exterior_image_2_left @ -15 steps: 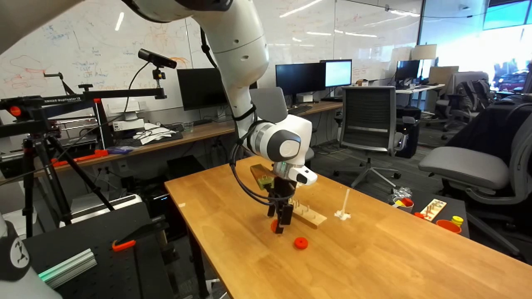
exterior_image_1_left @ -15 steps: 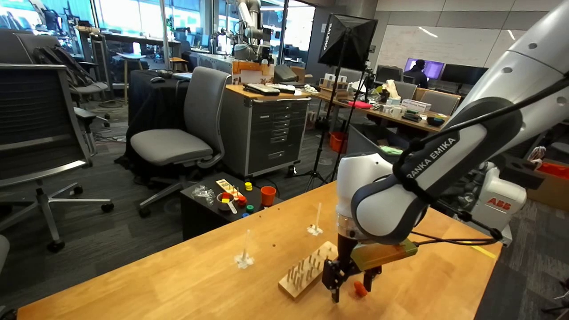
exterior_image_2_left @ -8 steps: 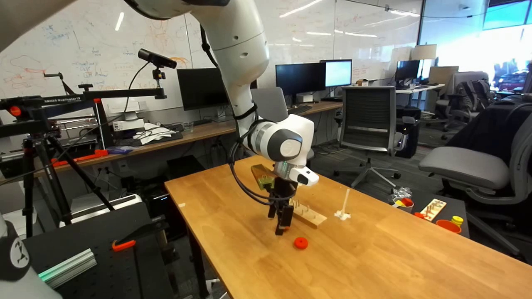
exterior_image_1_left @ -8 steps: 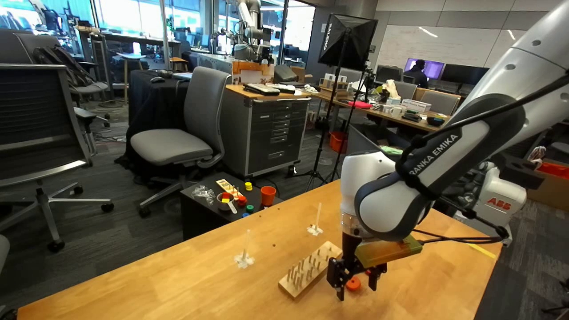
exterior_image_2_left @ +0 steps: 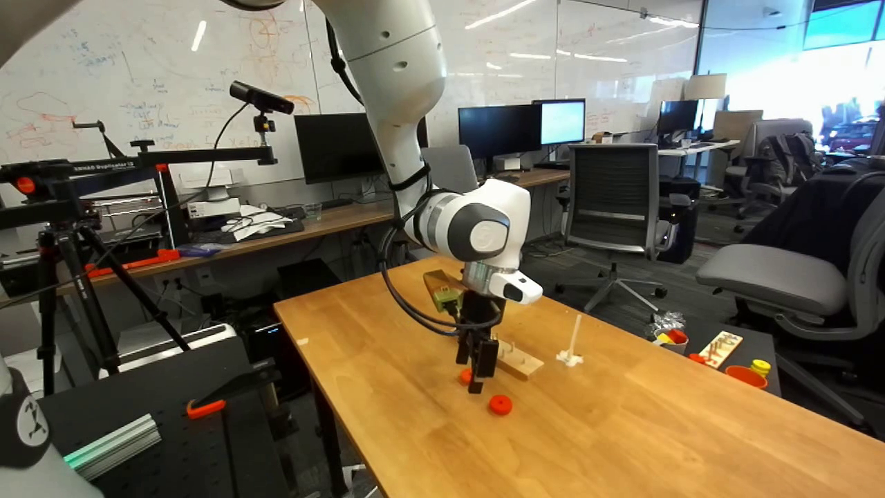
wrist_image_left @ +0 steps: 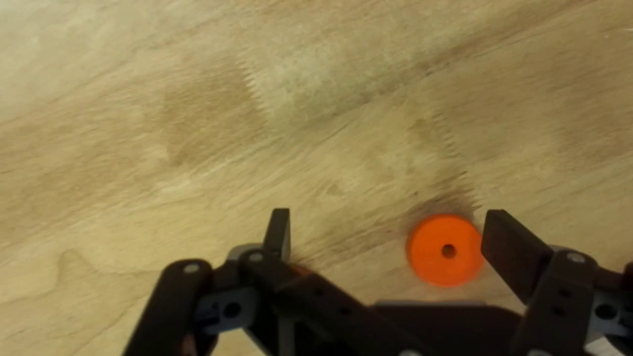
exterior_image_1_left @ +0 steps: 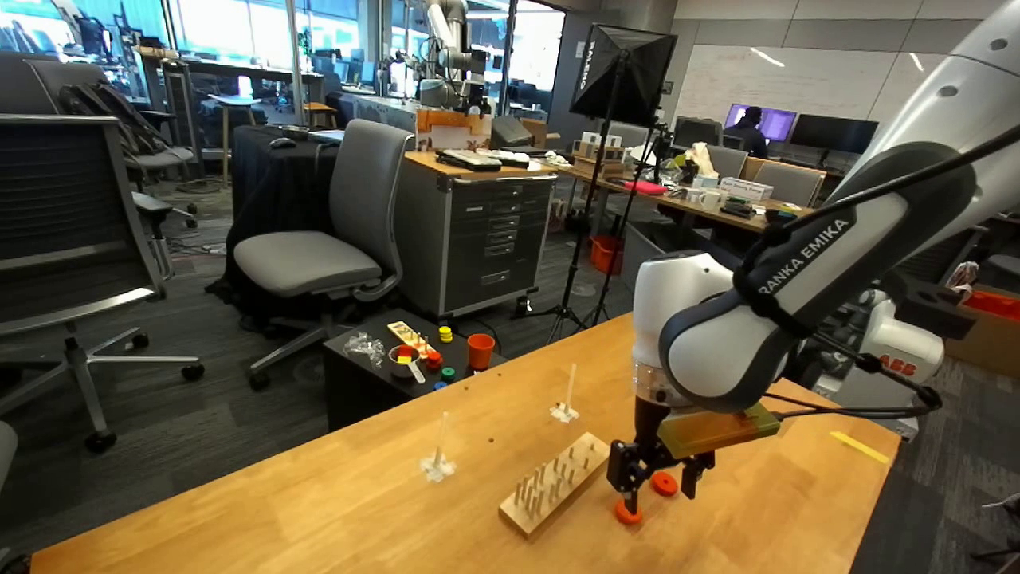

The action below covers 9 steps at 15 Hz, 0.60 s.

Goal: Attach an orange disc to the wooden rack

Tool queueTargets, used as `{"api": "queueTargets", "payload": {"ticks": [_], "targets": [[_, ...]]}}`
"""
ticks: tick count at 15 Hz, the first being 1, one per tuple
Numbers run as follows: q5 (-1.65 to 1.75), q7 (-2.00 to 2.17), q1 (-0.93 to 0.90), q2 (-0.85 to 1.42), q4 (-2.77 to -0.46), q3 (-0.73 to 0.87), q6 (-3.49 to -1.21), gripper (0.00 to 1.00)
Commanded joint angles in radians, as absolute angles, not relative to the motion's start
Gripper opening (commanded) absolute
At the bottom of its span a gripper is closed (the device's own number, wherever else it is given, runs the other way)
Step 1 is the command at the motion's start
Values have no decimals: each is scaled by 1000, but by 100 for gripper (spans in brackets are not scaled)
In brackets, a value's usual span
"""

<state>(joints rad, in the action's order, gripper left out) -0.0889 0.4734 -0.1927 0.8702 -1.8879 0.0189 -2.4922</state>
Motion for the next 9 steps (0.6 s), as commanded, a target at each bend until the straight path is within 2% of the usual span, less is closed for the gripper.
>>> {"api": "queueTargets", "payload": {"ticks": [1,9], "targets": [[-56,523,-272,844,-1926,82,-2557,100],[-50,548,-372,897,-1901,89,-2668,100]]}}
